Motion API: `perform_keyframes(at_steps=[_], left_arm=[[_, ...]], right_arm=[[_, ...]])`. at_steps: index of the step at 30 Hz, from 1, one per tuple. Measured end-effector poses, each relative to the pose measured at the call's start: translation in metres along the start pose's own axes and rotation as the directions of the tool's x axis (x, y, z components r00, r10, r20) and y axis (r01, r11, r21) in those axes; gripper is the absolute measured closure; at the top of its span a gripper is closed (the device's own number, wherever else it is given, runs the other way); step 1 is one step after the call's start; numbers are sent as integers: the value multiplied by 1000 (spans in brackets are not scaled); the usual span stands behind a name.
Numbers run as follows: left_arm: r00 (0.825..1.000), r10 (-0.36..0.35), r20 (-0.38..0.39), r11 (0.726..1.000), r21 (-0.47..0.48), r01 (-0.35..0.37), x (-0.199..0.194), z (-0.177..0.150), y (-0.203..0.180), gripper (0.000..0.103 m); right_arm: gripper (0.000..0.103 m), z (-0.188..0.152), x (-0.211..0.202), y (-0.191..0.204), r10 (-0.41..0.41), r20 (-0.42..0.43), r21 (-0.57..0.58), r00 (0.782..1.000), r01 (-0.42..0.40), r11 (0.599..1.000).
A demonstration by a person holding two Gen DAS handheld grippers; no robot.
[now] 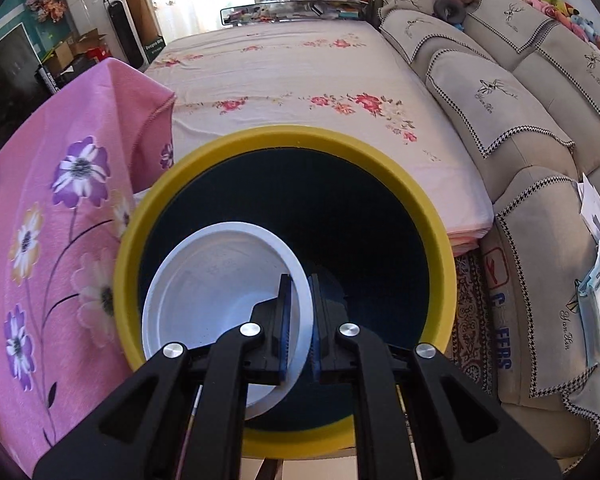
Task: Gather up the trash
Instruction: 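Carry the white bowl over the yellow-rimmed bin and open the right gripper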
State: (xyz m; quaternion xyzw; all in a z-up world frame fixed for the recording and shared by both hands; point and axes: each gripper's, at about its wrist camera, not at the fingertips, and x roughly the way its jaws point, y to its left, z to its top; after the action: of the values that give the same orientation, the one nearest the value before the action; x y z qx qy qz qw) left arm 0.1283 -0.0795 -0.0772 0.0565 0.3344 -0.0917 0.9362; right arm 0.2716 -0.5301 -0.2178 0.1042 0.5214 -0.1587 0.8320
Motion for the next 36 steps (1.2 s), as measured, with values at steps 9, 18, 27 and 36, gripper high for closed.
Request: perform_keyframes(at_steps=[9,18,27,36], left_arm=[[999,-21,-27,999,44,22,18,9,-25,4],[995,-84,-59,993,81,88,35,12,-48,4],[986,-153,-70,970,178,163,50,12,-65,4],[985,-120,-125,961,236,147,81,21,-68,4]], right_arm=[[72,13,36,-6,-2,-23,18,1000,3,1000],[64,-8,-13,19,10,82,-66,997,-5,998],[58,-25,-47,35,75,128,-114,989,-61,992],[55,-35,-60,41,110,146,-127,983,-92,988]])
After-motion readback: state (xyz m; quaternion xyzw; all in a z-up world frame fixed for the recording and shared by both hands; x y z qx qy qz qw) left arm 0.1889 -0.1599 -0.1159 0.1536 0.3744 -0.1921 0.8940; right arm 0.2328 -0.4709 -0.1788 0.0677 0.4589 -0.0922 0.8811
